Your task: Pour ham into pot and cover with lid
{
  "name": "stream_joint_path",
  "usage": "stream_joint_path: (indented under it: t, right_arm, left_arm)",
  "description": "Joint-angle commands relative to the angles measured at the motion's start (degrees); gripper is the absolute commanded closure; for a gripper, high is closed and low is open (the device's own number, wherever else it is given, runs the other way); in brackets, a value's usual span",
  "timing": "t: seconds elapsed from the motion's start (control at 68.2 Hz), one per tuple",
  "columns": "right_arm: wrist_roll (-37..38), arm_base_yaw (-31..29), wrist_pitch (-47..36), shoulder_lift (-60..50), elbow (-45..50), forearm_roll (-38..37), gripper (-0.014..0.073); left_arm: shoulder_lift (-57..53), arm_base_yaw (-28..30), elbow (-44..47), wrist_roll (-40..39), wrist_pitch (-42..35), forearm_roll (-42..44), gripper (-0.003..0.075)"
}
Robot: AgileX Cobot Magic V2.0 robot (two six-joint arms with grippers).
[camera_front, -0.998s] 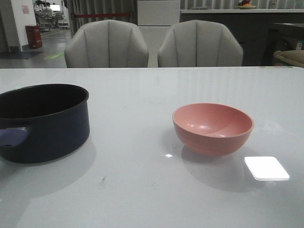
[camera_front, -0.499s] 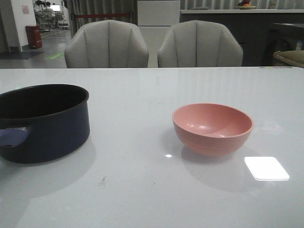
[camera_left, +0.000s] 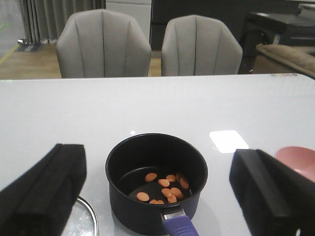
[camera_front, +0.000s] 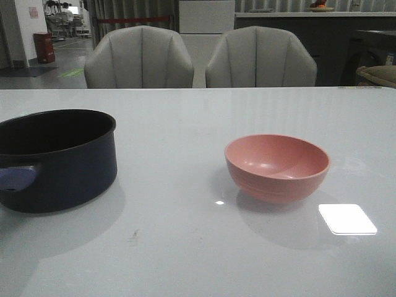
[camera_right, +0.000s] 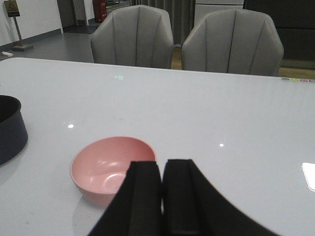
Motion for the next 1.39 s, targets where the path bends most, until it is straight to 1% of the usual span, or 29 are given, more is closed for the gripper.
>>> stream_joint_path:
  t: [0.0,0.132,0.249,0.367,0.543,0.733,0.822,0.88,0.968,1.1,1.276,1.379]
  right_arm:
    - [-0.3,-0.1,-5.0,0.5,-1.5,-0.2,0.0429]
    - [-0.3,-0.1,-5.0,0.5,-1.5,-0.2,0.0429]
    - [-0.3,-0.1,-5.0,0.5,-1.5,-0.2,0.0429]
    - [-0.3,-0.1,-5.0,0.5,-1.5,-0.2,0.0429]
    - [-0.3,-0.1,-5.0,0.5,-1.5,-0.2,0.0429]
    - [-0.3,-0.1,-5.0,0.5,-1.5,-0.2,0.0429]
    - [-0.3,-0.1,-5.0,0.5,-1.5,-0.2,0.0429]
    - [-0.3,-0.1,-5.0,0.5,-1.5,-0.2,0.0429]
    - [-0.3,-0.1,-5.0,0.5,-1.5,-0.2,0.0429]
    - [-0.3,-0.1,-5.0,0.5,-1.5,-0.2,0.0429]
    - [-0.3,-0.1,-5.0,0.5,-1.5,-0.2,0.0429]
    - [-0.3,-0.1,-5.0,0.5,-1.5,-0.2,0.0429]
  left_arm:
    - [8.5,-0.3,-6.8,-0.2,-1.8,0.0,0.0053]
    - [19.5,-0.3,-12.1,-0.2,-0.9,0.3,0.0064]
    - [28.6,1.8,-17.4,-0.3,3.5,0.0,0.0089]
    - [36.0,7.0,-21.7,-0.4,7.9,0.0,0.0134]
    - [43.4,15.6,-24.5,0.8,9.6,0.0,0.0177]
    - [51.0,21.6,-28.2,1.3,16.1,0.0,0.0178]
    - [54.8,24.7,-29.7,1.6,17.6,-2.5,0.0178]
    - [57.6,26.1,-30.7,3.2,18.4,-4.7,0.0178]
    - [61.9,26.5,-32.6,4.4,20.4,-4.4,0.0178]
    - [67.3,26.5,-34.7,4.4,20.8,-3.3,0.0172]
    - [73.4,26.5,-36.8,4.4,22.5,-1.8,0.0089]
    - [76.5,26.5,-38.0,4.4,23.7,-1.6,0.0071]
